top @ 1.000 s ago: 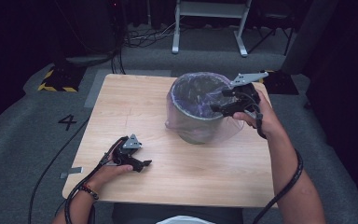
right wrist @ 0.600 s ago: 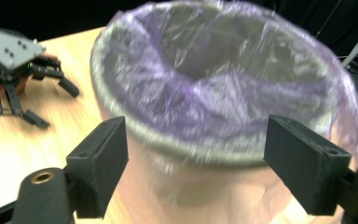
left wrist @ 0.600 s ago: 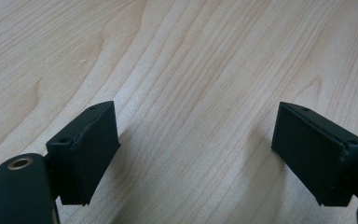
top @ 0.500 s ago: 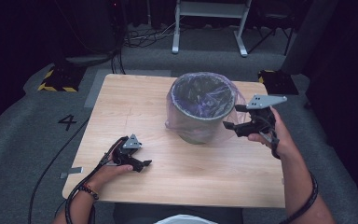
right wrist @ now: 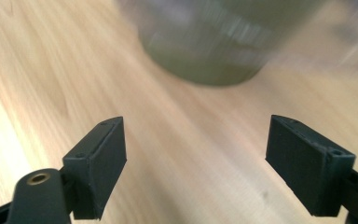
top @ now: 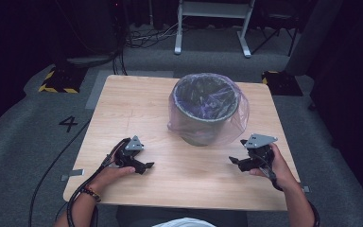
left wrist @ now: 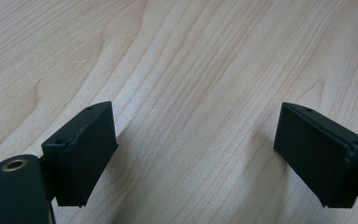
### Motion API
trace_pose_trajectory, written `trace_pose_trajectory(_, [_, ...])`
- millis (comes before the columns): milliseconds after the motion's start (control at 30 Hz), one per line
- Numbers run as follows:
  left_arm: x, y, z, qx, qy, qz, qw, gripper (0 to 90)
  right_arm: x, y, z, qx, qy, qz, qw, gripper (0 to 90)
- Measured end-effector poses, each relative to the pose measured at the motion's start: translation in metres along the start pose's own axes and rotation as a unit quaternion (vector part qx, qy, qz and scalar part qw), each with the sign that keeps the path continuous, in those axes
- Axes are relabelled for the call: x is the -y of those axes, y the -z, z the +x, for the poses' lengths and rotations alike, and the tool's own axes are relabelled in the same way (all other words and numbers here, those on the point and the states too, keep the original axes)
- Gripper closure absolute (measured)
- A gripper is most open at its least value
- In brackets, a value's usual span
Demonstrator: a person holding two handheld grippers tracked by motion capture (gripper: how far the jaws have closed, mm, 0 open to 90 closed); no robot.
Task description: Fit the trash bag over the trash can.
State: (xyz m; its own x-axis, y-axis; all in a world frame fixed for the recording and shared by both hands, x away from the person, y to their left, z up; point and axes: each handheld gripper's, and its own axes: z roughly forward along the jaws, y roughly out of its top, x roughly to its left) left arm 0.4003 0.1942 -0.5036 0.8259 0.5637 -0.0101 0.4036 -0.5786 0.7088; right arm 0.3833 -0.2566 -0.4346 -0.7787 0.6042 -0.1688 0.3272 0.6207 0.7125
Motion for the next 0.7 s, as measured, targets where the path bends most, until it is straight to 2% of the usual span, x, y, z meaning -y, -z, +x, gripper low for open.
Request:
trace_pose_trajectory(100, [0.0, 0.0, 0.0, 0.0, 0.0, 0.0, 1.0, 12.6, 0.017, -0.005, 0.003, -0.003, -0.004, 0.009, 1.0, 19.9])
trace_pose_trajectory(133, [0.0, 0.0, 0.0, 0.0, 0.0, 0.0, 1.0, 12.6, 0.017, -0.005, 0.003, -0.003, -0.004, 0.009, 1.0, 19.9])
trace_pose_trajectory(200, [0.0, 0.0, 0.0, 0.0, 0.0, 0.0, 1.0, 12.5, 0.032, -0.008, 0.003, -0.002, -0.01, 0.017, 0.9998, 19.7])
trace_pose_trajectory(267, [0.0, 0.0, 0.0, 0.0, 0.0, 0.0, 1.0, 12.6, 0.036, -0.009, 0.002, 0.001, -0.01, 0.02, 0.9998, 19.8])
trace_pose_trajectory(300, [0.0, 0.0, 0.0, 0.0, 0.0, 0.0, 1.0, 12.6, 0.045, -0.011, 0.001, 0.001, -0.019, 0.024, 0.9995, 19.9])
trace_pose_trajectory(467, [0.0, 0.0, 0.0, 0.0, 0.0, 0.0, 1.0, 12.6, 0.059, -0.011, 0.0, 0.0, -0.031, 0.027, 0.9991, 19.8])
trace_pose_trajectory(500, [0.0, 0.0, 0.0, 0.0, 0.0, 0.0, 1.0, 12.6, 0.067, -0.011, -0.001, -0.005, -0.042, 0.024, 0.9988, 19.8])
trace_pose_trajectory(567, [0.0, 0.0, 0.0, 0.0, 0.0, 0.0, 1.0, 12.6, 0.071, -0.01, -0.001, -0.004, -0.046, 0.025, 0.9986, 19.8])
trace_pose_trajectory(633, [0.0, 0.0, 0.0, -0.001, 0.0, 0.0, 1.0, 12.6, 0.083, -0.008, -0.004, -0.018, -0.077, 0.01, 0.9969, 18.8])
trace_pose_trajectory(667, [0.0, 0.0, 0.0, -0.001, 0.0, 0.0, 1.0, 12.6, 0.083, -0.008, -0.004, -0.018, -0.077, 0.01, 0.9969, 18.8])
trace_pose_trajectory(700, [0.0, 0.0, 0.0, -0.001, 0.0, 0.0, 1.0, 12.6, 0.087, -0.007, -0.006, -0.022, -0.092, 0.002, 0.9955, 18.8])
